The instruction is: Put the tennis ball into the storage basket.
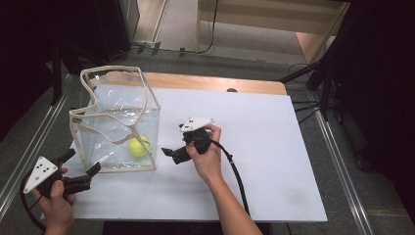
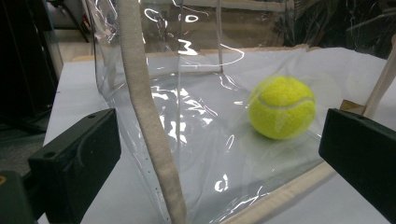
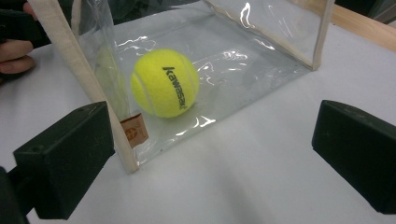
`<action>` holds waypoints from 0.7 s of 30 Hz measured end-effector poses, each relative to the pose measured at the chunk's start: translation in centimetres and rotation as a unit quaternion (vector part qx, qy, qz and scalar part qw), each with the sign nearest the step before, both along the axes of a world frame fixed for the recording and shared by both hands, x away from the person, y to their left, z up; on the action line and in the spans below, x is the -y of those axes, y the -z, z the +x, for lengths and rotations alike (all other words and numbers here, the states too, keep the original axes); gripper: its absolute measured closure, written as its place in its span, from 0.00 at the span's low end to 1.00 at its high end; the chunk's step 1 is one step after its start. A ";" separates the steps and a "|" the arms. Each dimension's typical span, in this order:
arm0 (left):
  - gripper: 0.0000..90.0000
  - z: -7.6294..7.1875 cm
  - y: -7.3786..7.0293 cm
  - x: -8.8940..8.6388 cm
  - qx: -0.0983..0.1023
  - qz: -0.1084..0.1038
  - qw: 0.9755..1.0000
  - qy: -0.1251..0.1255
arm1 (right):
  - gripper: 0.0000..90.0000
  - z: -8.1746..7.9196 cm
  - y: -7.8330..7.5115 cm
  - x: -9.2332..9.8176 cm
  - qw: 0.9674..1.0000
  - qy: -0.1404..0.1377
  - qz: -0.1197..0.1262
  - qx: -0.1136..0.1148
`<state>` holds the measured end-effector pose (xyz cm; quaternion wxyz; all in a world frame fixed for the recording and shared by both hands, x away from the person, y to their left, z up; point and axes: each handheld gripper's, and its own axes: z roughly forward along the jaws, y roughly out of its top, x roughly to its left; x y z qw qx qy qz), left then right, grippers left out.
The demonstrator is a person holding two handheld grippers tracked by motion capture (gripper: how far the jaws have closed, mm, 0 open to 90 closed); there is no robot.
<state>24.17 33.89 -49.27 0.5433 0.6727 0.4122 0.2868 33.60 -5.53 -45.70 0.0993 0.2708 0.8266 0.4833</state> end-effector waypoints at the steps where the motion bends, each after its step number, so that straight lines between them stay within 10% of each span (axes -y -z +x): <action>1: 0.00 0.0 0.0 0.0 0.000 0.000 1.000 0.000 | 0.00 0.0 0.1 0.3 1.000 0.001 0.004 0.001; 21: 0.00 -0.1 0.0 0.0 0.005 0.002 1.000 0.006 | 0.00 -1.7 1.7 6.0 0.998 0.063 0.024 0.010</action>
